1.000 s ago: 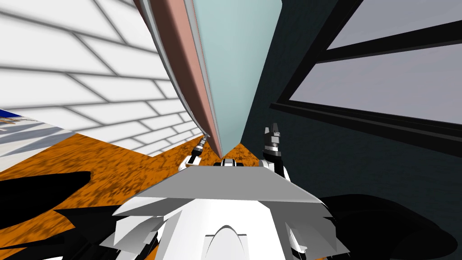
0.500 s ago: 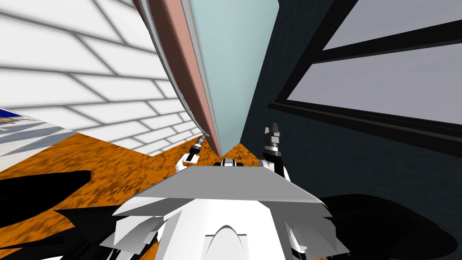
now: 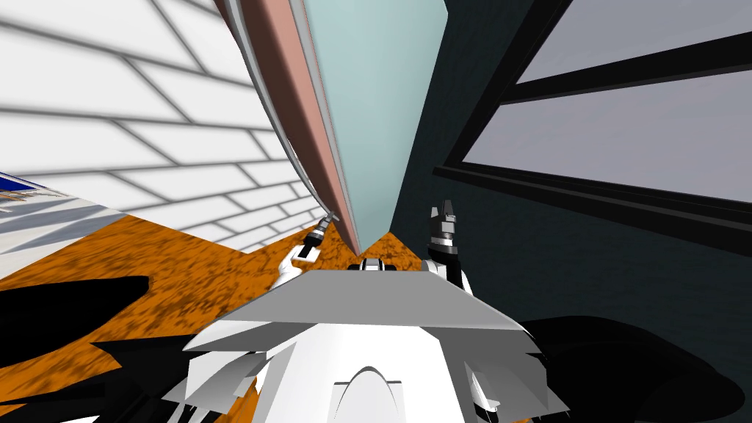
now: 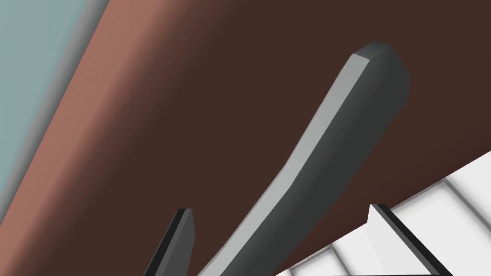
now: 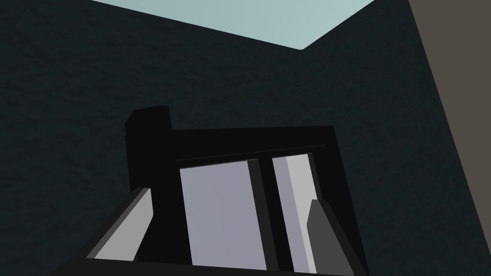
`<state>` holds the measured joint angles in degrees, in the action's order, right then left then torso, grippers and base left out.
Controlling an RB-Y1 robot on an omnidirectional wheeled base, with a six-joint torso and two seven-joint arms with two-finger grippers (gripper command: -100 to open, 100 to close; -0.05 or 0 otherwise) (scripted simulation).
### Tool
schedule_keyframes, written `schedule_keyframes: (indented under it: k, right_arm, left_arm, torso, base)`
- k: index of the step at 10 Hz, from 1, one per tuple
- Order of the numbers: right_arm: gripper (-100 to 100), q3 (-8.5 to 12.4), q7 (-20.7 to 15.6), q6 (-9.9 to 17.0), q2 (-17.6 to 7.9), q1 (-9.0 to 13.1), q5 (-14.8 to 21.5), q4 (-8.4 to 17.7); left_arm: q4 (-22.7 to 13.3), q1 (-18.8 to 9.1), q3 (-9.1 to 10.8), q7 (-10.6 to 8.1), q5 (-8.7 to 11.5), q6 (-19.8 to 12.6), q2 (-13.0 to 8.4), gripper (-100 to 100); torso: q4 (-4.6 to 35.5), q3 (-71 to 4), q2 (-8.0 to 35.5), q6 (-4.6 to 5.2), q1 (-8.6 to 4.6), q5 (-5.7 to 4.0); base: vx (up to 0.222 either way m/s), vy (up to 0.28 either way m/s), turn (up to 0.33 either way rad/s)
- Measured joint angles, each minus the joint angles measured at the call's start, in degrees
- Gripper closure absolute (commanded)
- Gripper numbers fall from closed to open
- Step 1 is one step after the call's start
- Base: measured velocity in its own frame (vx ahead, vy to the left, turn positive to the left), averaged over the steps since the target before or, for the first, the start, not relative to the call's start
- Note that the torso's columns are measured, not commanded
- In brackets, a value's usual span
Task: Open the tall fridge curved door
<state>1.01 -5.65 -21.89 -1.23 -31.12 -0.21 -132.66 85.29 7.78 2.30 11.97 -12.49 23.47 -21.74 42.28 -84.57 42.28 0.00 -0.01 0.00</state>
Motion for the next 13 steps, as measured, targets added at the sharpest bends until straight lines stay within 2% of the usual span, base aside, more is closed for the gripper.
schedule_keyframes:
  k: [8, 11, 12, 13]
  right_arm:
    - [0, 0.0, 0.0, 0.0, 0.0, 0.0, 0.0, 0.0]
    - [0, 0.0, 0.0, 0.0, 0.0, 0.0, 0.0, 0.0]
    - [0, 0.0, 0.0, 0.0, 0.0, 0.0, 0.0, 0.0]
    - [0, 0.0, 0.0, 0.0, 0.0, 0.0, 0.0, 0.0]
  left_arm:
    - [7.0, -0.7, 1.00, -2.07, -1.3, -11.0, -6.1, -100]
    - [9.2, -0.7, 1.23, -2.64, -1.7, -14.2, -7.8, -100]
    - [9.3, -0.7, 1.24, -2.68, -1.7, -14.5, -7.8, -100]
    - [8.1, -2.0, 1.49, -2.53, -1.9, -14.7, -7.5, -100]
  torso:
    - [0.0, 0.0, 0.0, 0.00, 0.03, 0.01]
    - [0.0, 0.0, 0.0, 0.00, 0.00, 0.00]
    - [0.0, 0.0, 0.0, 0.00, 0.04, 0.01]
    - [0.0, 0.0, 0.0, 0.04, 0.07, 0.02]
  base:
    - [-0.028, -0.035, -0.001]
    - [-0.017, -0.018, -0.001]
    - [-0.028, 0.007, -0.139]
    - [-0.043, 0.022, -0.170]
